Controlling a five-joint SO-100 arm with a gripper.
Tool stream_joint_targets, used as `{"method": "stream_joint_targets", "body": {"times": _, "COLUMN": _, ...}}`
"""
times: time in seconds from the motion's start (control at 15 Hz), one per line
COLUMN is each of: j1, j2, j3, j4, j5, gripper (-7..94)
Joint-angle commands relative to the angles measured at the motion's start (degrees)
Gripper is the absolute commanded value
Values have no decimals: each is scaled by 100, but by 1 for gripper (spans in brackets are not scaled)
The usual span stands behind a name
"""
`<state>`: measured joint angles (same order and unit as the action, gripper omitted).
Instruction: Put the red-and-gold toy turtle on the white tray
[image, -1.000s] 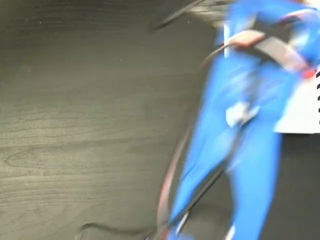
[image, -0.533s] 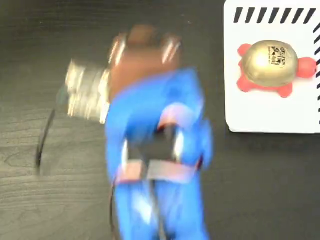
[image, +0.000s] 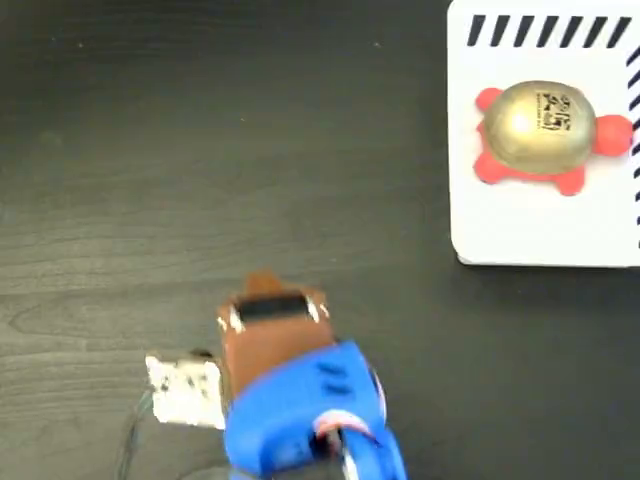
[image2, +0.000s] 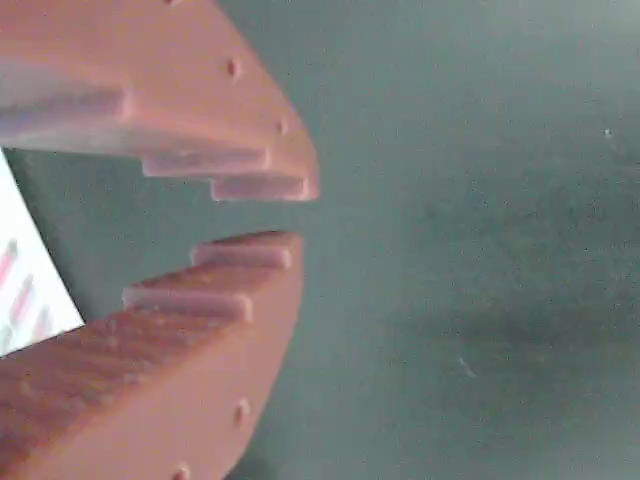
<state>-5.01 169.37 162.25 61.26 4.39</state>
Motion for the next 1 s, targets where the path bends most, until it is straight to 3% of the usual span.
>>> {"method": "stream_joint_targets", "body": {"times": 0.0, "j1": -70, "j2": 870, "j3": 229, "j4": 527, "j5": -44, "gripper": 0}}
{"method": "stream_joint_targets", "body": {"times": 0.27, "j1": 26, "j2": 1503, "j3": 475, "j4": 1178, "j5": -202, "gripper": 0}}
{"method": "stream_joint_targets", "body": {"times": 0.93, "j1": -18, "j2": 1688, "j3": 501, "j4": 1213, "j5": -246, "gripper": 0}}
